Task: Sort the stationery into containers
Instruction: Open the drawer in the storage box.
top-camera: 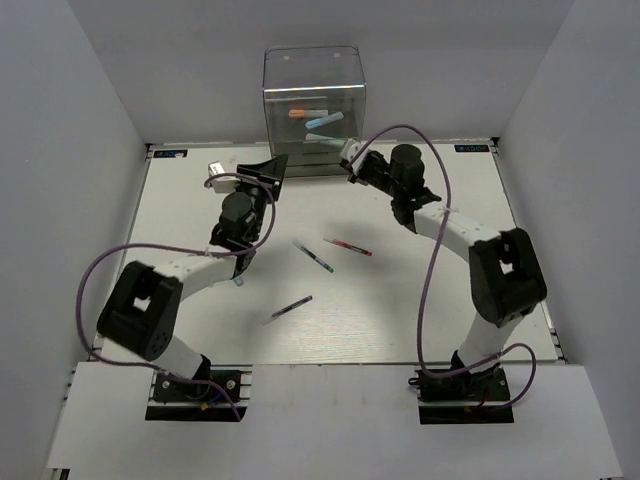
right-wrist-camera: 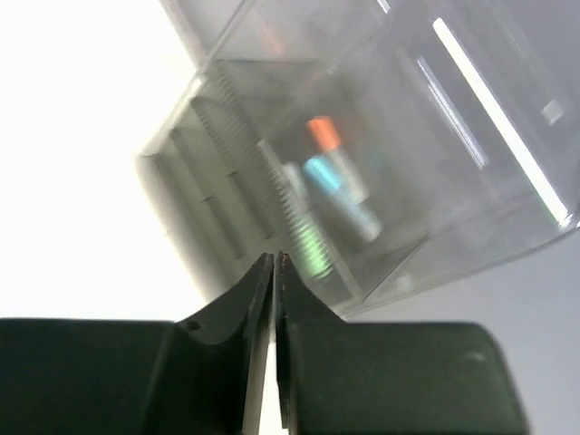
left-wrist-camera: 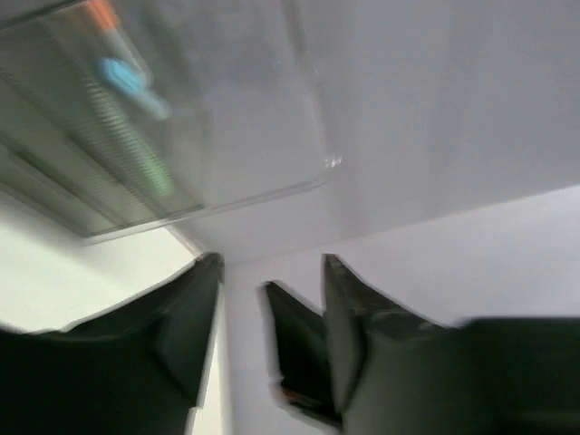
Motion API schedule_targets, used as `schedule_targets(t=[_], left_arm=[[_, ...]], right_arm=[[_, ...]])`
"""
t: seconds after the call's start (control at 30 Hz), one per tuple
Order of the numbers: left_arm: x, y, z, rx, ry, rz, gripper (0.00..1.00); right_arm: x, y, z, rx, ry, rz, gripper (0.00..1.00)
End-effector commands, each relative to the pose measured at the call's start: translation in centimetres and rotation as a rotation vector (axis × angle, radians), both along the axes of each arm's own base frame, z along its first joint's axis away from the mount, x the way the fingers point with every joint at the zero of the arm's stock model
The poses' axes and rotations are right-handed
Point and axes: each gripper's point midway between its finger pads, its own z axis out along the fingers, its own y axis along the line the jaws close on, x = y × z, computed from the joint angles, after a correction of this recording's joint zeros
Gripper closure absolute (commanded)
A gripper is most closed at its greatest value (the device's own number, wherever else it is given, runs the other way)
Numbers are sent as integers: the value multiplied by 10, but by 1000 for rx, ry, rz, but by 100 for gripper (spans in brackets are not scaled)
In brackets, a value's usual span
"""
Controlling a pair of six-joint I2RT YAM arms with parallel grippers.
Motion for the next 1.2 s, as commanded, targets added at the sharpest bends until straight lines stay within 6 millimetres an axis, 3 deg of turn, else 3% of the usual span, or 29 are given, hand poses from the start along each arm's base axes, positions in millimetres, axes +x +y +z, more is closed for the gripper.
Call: schedule_targets(t=[0.0, 0.07, 0.13, 0.17, 0.23, 0.3, 0.33, 0.43, 0.57, 0.6, 0.63, 0.67, 0.7, 0.73, 0.77, 0.8, 0.83, 0.87, 0.9, 0.97, 1.03, 1.07, 1.17], left_arm=[[-25, 6, -32, 242, 160, -47, 36], [-42, 11, -34, 291, 227, -68, 24], [-59, 20, -66, 372, 380, -82, 16], [-67, 26, -67, 396, 403, -74, 13], [-84, 35, -87, 455, 506, -86, 6], [-99, 36, -100, 489, 570, -127, 0], [-105, 37, -109, 499, 598, -141, 0], [-115, 31, -119, 512, 627, -201, 0], [-113, 14, -124, 473, 562, -276, 0], [-111, 9, -125, 449, 555, -294, 4], [-106, 9, -127, 433, 546, -282, 10], [-95, 2, -114, 392, 484, -283, 18], [-87, -2, -120, 377, 483, -281, 34], [-81, -5, -123, 355, 471, -278, 40], [-66, -8, -104, 290, 386, -258, 45], [-57, -13, -100, 260, 360, -256, 57], [-44, -15, -117, 244, 384, -253, 61], [-35, -21, -117, 217, 369, -263, 66], [-17, -25, -95, 151, 290, -250, 72], [13, -34, -98, 69, 247, -249, 73], [30, -36, -100, 11, 202, -225, 75], [45, -41, -113, -8, 200, -215, 72], [74, -48, -97, -61, 134, -194, 59]], right_arm=[[-35, -13, -19, 13, 412, -24, 94], [-56, -10, -13, -10, 492, 32, 100], [-84, -17, -27, -32, 606, 57, 97], [-94, -18, -36, -42, 640, 73, 92], [-117, -18, -41, -55, 699, 121, 78], [-133, -24, -62, -71, 784, 124, 58], [-135, -24, -64, -71, 799, 122, 53], [-141, -29, -75, -77, 854, 104, 50], [-150, -32, -82, -74, 885, 96, 50], [-153, -32, -83, -72, 892, 100, 54], [-154, -33, -84, -71, 897, 100, 58], [-155, -32, -83, -59, 901, 100, 65], [-157, -33, -86, -59, 909, 103, 77], [-159, -33, -85, -57, 908, 103, 82], [-159, -34, -85, -54, 913, 101, 86], [-163, -34, -86, -55, 915, 105, 92], [-165, -34, -88, -58, 917, 110, 95], [-166, -35, -90, -60, 918, 109, 96], [-168, -38, -93, -64, 916, 94, 96], [-170, -41, -98, -70, 917, 87, 96], [-173, -46, -103, -81, 910, 69, 87], [-174, -48, -103, -82, 907, 63, 84], [-174, -55, -112, -101, 895, 32, 80]])
